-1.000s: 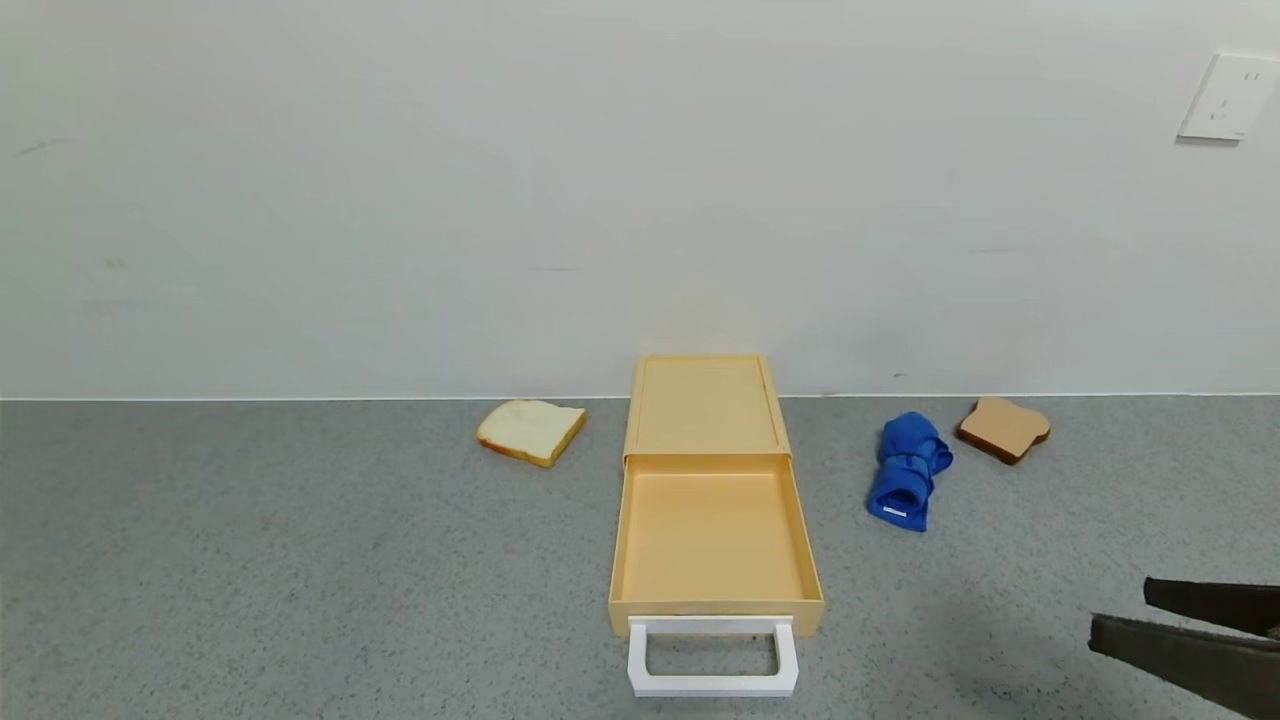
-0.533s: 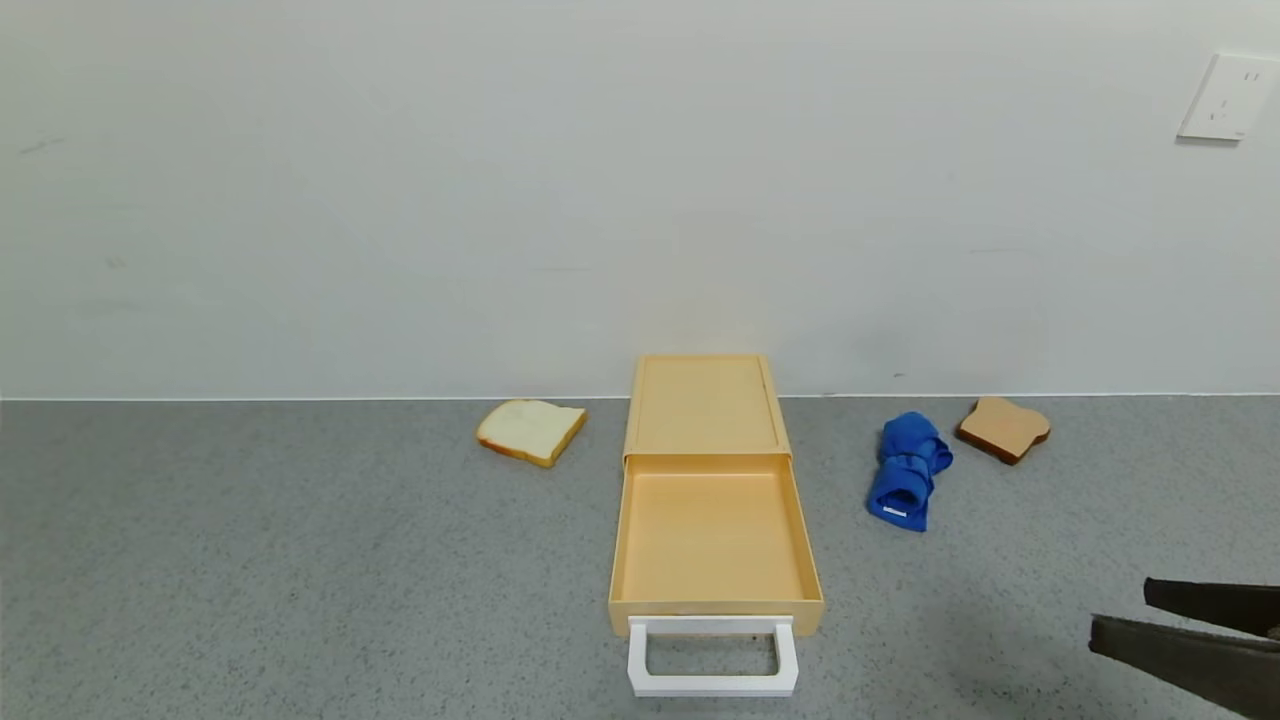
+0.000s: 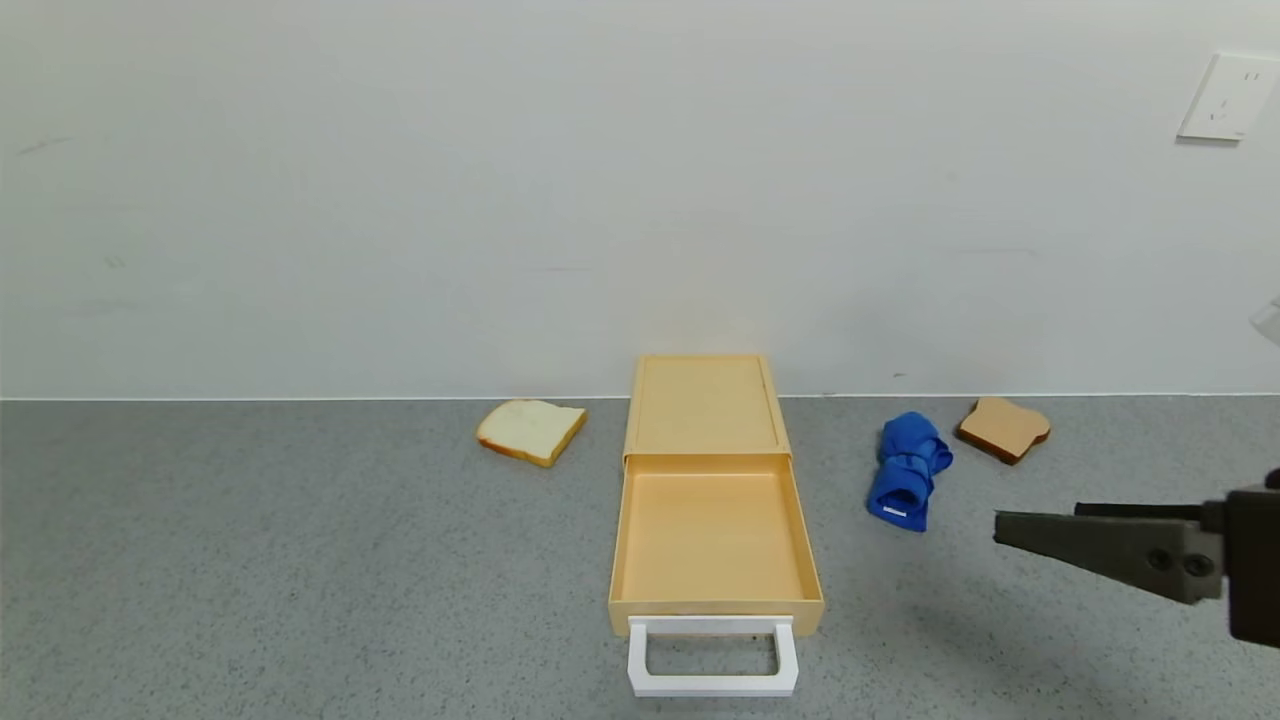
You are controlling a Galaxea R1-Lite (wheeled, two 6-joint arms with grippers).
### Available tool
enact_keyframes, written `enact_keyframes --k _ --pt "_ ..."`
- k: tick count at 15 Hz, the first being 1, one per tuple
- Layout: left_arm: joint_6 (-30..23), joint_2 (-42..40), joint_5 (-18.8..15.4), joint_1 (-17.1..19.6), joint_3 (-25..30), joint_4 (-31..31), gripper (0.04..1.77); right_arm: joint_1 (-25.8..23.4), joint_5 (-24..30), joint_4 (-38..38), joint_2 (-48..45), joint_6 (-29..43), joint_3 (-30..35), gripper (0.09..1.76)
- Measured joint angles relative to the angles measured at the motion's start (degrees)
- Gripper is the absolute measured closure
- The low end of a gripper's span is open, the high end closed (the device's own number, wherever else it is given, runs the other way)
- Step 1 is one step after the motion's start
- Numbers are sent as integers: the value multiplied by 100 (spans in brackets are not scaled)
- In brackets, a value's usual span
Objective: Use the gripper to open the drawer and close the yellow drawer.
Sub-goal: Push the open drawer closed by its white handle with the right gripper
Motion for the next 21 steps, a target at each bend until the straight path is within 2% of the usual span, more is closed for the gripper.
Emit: enact_keyframes --k 5,9,15,21 --pt "-2 0 0 -2 0 0 9 135 -324 1226 1477 529 -1257 14" --pt "0 0 2 0 0 0 9 350 -430 1918 2627 794 -2059 14" --pt "0 0 0 2 0 0 9 1081 -956 2608 4008 1273 -2957 14" --pt "-2 -1 0 2 0 0 9 1340 -1096 2839 4896 1636 -3434 14"
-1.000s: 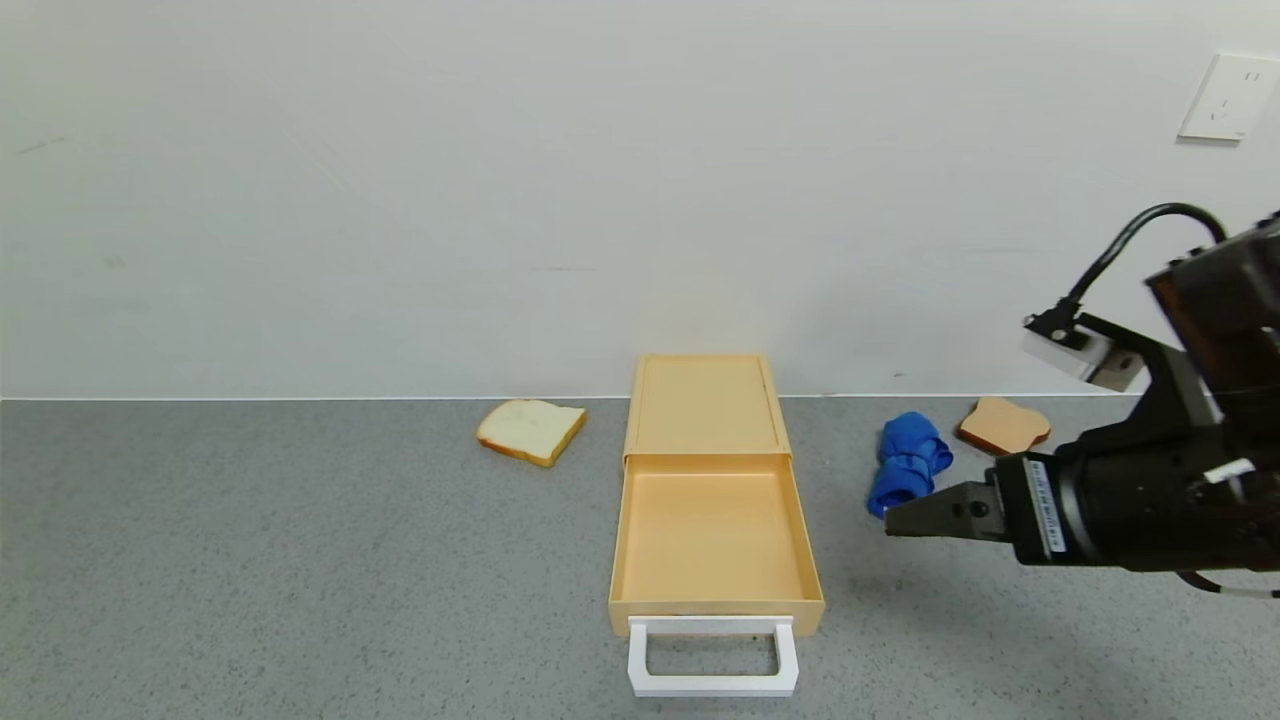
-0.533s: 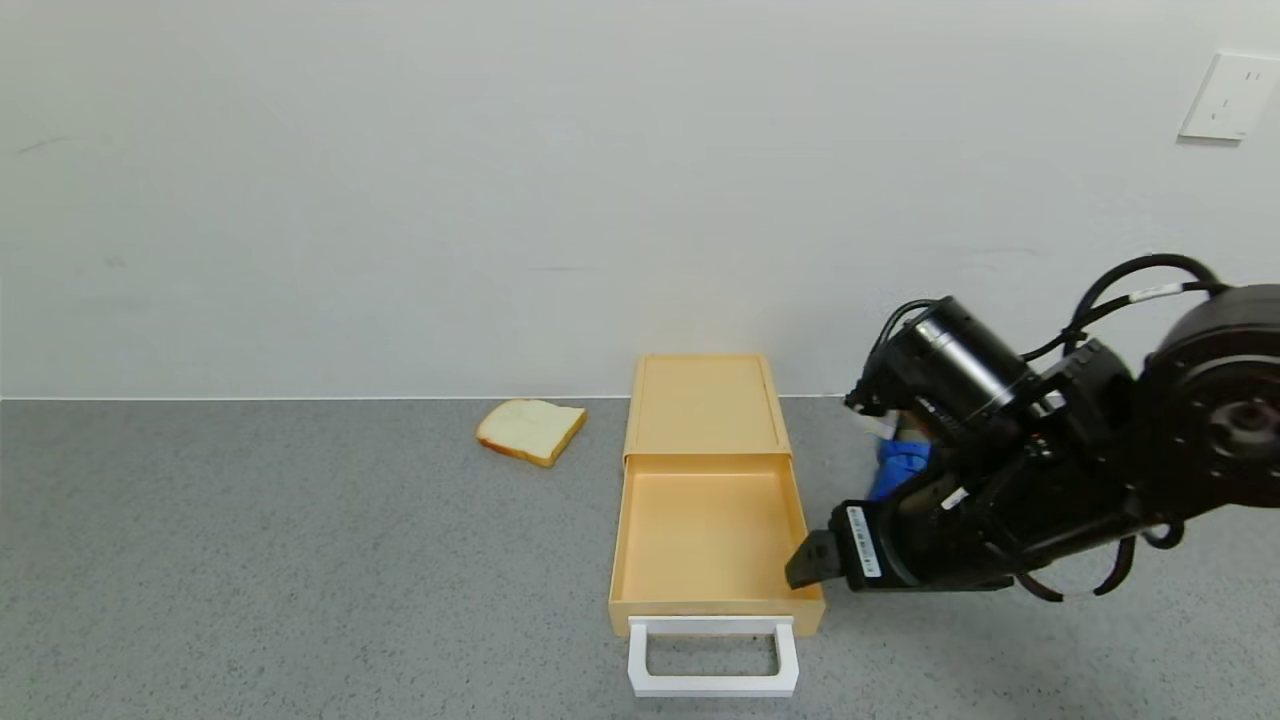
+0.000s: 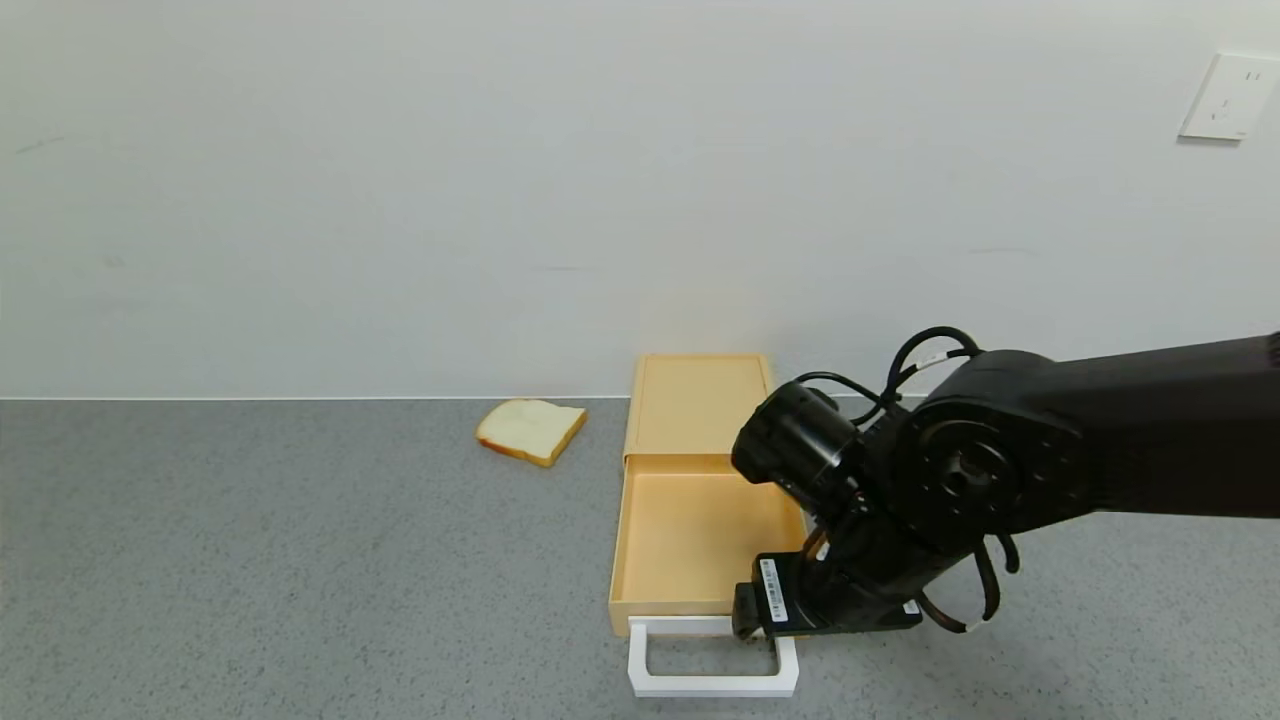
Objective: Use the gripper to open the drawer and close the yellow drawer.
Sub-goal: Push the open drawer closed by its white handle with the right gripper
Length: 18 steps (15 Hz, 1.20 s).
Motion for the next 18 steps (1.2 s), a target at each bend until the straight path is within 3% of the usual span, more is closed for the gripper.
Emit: enact_keyframes --k 5,18 --pt "0 0 2 -2 0 0 9 23 -13 247 477 166 -444 14" --pt "2 1 2 0 0 0 9 33 -20 215 984 246 -719 14"
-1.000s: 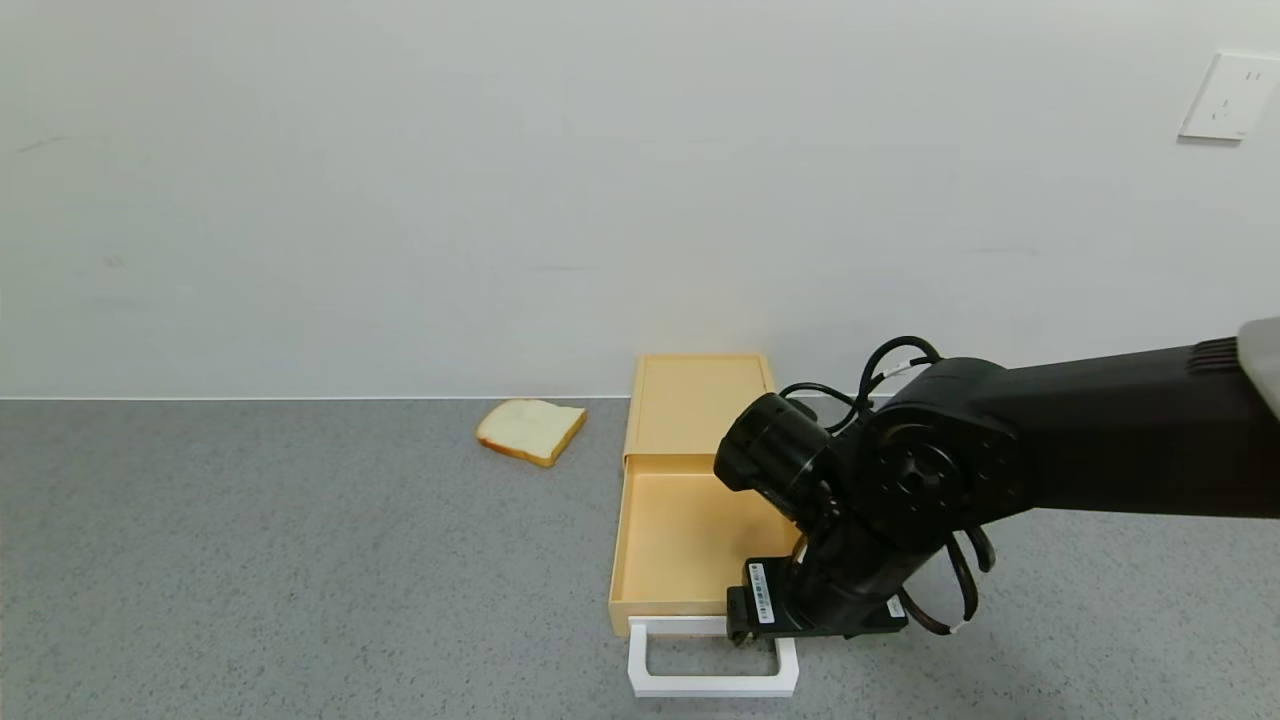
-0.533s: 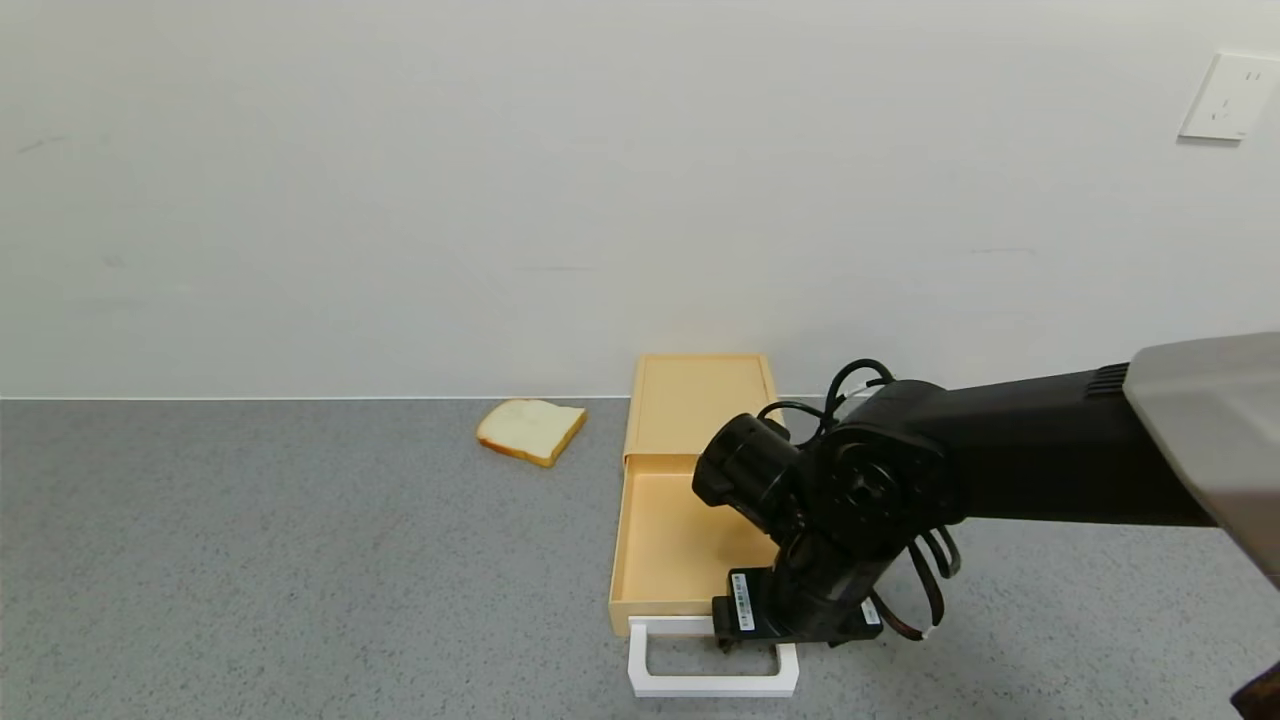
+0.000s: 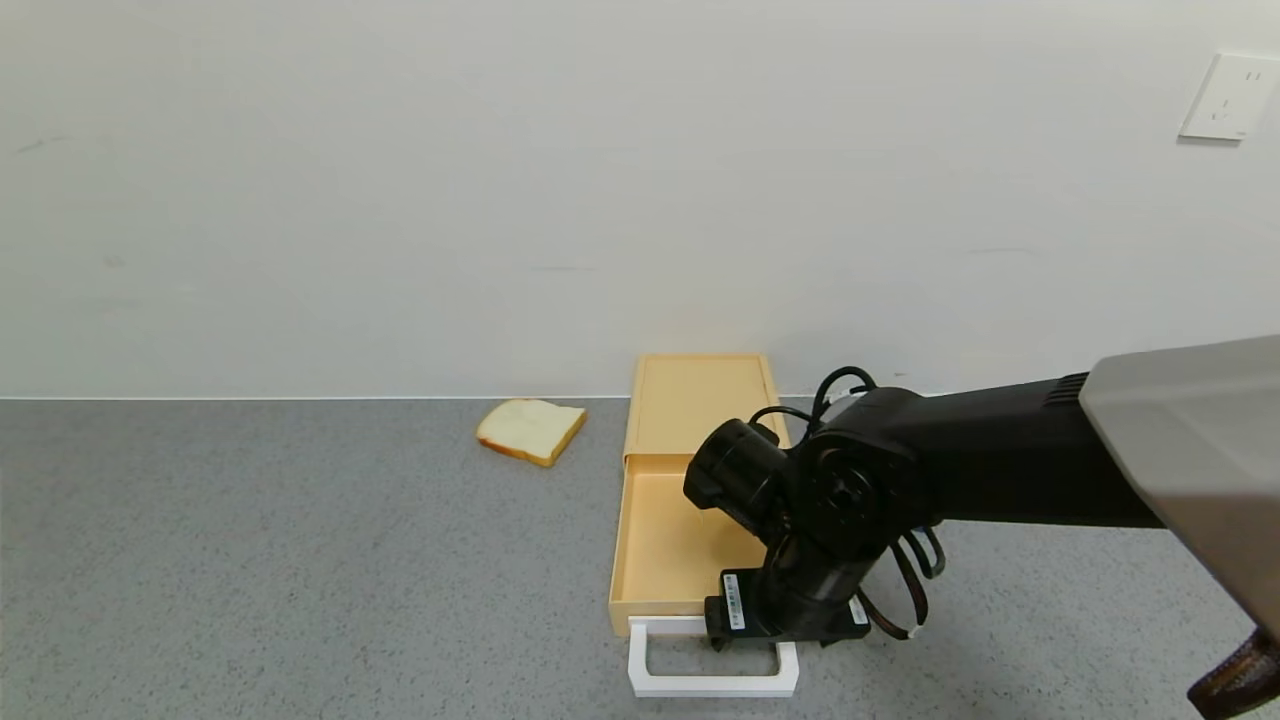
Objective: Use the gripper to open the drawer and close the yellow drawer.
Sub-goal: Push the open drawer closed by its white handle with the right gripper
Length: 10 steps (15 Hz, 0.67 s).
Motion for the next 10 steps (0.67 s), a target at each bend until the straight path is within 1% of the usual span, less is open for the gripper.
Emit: enact_keyframes --k 7,10 --pt "-2 -1 0 -2 0 2 9 -20 -46 -240 46 -15 -94 14" --pt "-2 0 0 -2 0 0 9 -38 -286 -411 80 -44 -111 14"
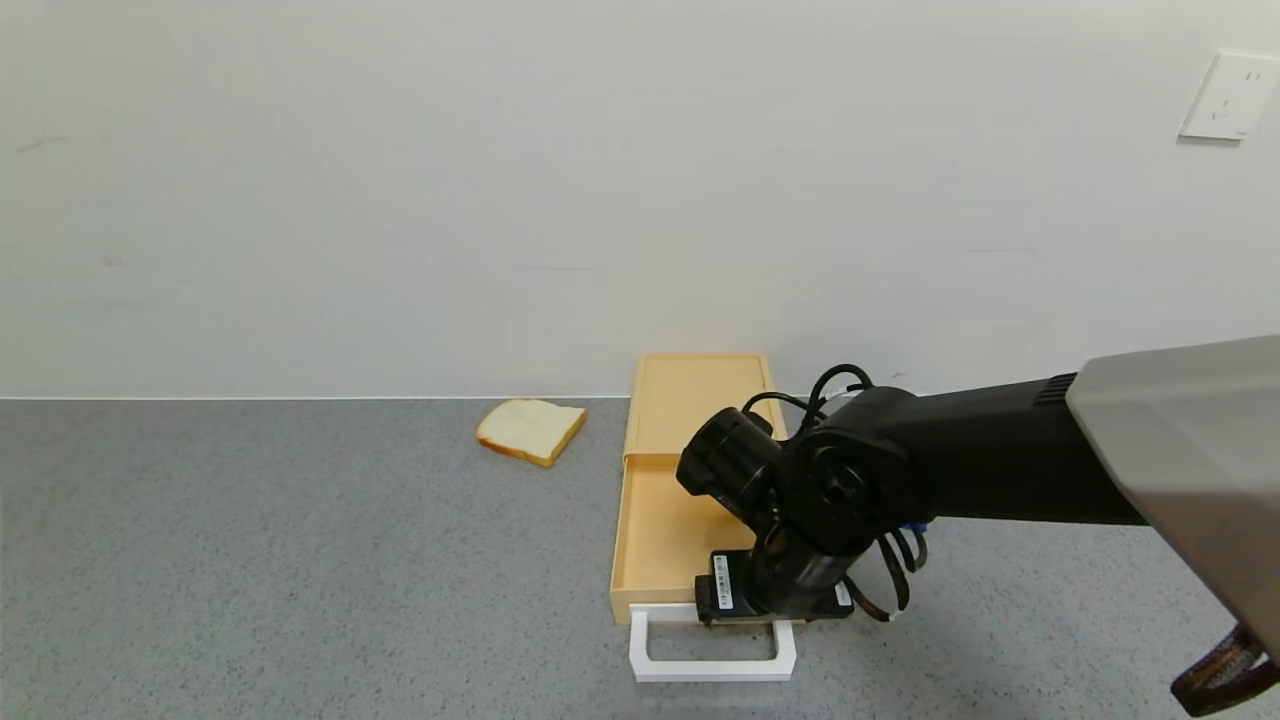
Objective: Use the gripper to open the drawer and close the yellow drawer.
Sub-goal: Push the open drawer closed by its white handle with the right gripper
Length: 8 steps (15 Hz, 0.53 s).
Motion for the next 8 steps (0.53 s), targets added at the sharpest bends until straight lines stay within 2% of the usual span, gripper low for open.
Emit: enact_keyframes --k 8 --pt "0 0 0 0 0 2 9 -88 -24 -363 82 -157 -236 14"
